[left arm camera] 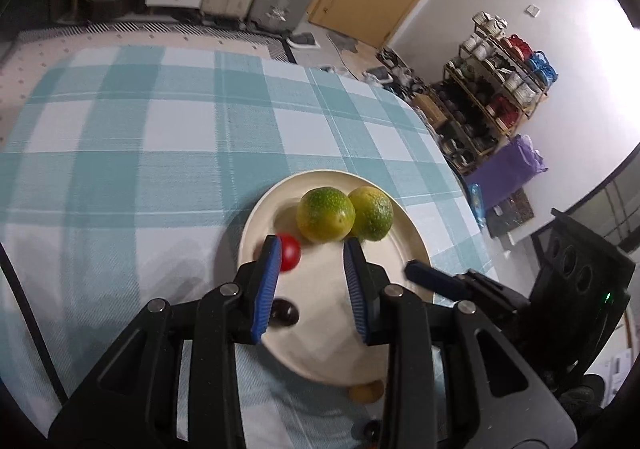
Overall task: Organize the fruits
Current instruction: 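Open both tools and lift them away from the plate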
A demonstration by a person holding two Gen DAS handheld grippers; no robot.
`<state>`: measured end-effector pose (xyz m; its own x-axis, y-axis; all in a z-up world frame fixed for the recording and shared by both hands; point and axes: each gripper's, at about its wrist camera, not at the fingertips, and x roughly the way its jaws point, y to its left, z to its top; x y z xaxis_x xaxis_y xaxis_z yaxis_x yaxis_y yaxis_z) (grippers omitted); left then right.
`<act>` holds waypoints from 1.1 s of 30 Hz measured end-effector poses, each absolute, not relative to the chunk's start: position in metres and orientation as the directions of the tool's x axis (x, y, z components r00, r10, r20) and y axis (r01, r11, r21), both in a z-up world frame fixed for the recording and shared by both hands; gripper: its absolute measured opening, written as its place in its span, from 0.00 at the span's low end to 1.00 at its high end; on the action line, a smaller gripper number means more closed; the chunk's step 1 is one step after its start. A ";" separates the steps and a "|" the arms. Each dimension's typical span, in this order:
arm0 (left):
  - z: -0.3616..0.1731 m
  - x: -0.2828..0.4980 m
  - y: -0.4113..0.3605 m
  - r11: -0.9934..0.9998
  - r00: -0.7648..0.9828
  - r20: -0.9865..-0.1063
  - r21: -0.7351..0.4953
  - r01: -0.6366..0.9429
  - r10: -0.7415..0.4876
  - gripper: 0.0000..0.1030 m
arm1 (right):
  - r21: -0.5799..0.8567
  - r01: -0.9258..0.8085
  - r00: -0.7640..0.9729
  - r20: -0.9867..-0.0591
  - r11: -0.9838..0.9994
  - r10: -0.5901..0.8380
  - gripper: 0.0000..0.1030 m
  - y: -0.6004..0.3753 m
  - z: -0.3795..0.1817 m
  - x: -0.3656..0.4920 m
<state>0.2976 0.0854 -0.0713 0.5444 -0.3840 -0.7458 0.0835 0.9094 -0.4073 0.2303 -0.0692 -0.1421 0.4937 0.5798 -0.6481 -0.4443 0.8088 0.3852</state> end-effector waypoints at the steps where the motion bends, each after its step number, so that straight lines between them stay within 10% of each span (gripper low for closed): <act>1: -0.068 0.289 0.084 0.916 0.557 -0.744 -0.394 0.082 -0.370 0.27 | 0.383 -0.441 0.499 -0.647 0.812 0.576 0.51 -0.072 -0.141 0.227; 16: -0.027 0.173 0.051 0.968 0.659 -0.716 -0.241 0.076 -0.230 0.37 | 0.354 -0.444 0.624 -0.537 0.823 0.567 0.78 -0.110 -0.098 0.155; 33: -0.001 0.099 0.033 0.988 0.726 -0.678 -0.155 0.017 -0.119 0.76 | 0.321 -0.455 0.693 -0.459 0.831 0.556 0.96 -0.128 -0.069 0.091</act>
